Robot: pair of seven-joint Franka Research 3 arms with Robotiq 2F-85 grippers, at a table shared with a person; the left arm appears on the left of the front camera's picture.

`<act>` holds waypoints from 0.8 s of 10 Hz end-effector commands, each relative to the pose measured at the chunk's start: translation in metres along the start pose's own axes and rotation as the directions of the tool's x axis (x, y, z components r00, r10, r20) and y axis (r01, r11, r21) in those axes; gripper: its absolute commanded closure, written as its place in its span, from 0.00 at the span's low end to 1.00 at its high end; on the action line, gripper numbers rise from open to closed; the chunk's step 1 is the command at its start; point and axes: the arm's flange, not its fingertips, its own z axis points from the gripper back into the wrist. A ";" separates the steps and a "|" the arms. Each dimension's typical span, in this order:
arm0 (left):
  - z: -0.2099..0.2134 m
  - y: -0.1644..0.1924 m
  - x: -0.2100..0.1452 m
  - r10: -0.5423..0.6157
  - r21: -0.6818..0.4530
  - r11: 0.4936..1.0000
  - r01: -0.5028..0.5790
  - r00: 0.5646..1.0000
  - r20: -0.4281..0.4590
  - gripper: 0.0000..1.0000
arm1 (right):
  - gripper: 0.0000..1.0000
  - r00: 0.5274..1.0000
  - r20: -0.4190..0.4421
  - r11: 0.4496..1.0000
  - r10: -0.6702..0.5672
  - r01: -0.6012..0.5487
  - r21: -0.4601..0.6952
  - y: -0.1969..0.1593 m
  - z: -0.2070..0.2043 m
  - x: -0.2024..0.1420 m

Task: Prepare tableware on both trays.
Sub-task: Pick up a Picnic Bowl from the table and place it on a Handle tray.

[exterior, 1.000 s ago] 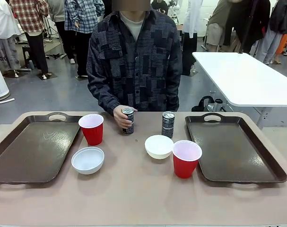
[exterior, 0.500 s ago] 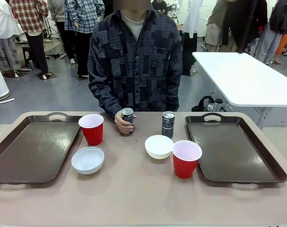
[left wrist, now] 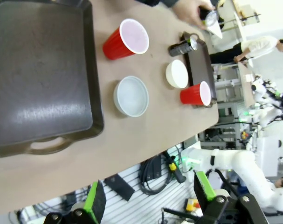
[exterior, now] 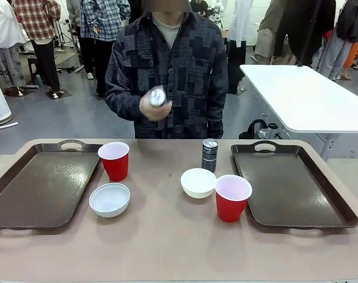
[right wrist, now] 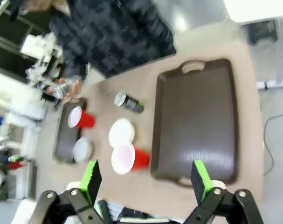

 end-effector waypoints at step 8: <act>0.000 -0.002 0.000 0.020 -0.012 1.000 -0.020 1.000 0.001 0.00 | 0.00 0.929 -0.287 0.878 0.232 -0.327 -0.349 0.159 -0.252 -0.061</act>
